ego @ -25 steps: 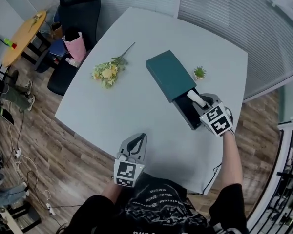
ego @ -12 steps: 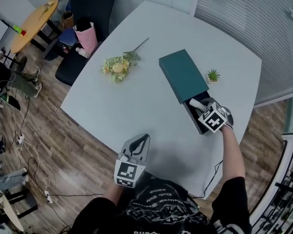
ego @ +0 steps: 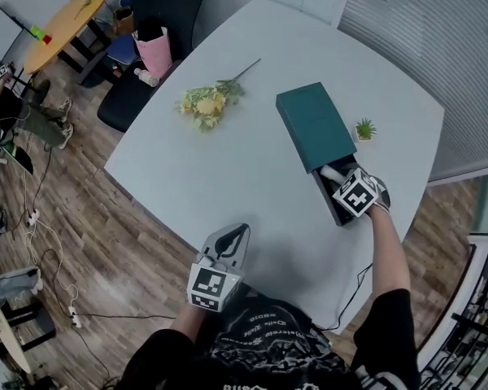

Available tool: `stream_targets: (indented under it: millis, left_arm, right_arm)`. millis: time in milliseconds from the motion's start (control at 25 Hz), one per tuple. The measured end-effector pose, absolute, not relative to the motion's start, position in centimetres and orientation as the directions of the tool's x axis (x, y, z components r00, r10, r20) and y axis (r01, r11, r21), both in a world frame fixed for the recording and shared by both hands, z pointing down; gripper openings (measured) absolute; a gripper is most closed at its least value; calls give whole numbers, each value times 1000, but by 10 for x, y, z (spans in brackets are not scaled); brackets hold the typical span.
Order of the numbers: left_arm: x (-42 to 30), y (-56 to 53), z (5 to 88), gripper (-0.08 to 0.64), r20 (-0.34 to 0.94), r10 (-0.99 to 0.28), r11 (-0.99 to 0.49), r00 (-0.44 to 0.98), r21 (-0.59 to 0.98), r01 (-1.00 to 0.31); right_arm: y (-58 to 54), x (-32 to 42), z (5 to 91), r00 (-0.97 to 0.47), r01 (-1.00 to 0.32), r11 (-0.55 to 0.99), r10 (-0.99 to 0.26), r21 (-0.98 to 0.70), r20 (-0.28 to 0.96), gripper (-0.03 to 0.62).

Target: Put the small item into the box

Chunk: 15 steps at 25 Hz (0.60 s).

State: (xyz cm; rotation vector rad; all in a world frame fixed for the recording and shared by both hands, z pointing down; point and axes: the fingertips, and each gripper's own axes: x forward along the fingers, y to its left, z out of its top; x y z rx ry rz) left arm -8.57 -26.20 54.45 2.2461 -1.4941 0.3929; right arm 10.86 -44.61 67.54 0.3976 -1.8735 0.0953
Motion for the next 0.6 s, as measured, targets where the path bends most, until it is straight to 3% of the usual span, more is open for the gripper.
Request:
stream_targets:
  millis: [280,400,600]
  left_arm:
    - [-92,-257,547,17,438,-822,-319,365,178,-931]
    - [-94,-254,546,17,436,-822,-321,367,179,-930]
    - [-91,-250,544,17,428,-821,-333,378,181,-926]
  right_arm:
    - [-451,110,677,-266,-354,923,-257,154,929,181]
    - [-450,112,673,-271,-396,906,-269,148,924,244]
    - [-448,107,643,-321,-417,886,-353,203,879,255]
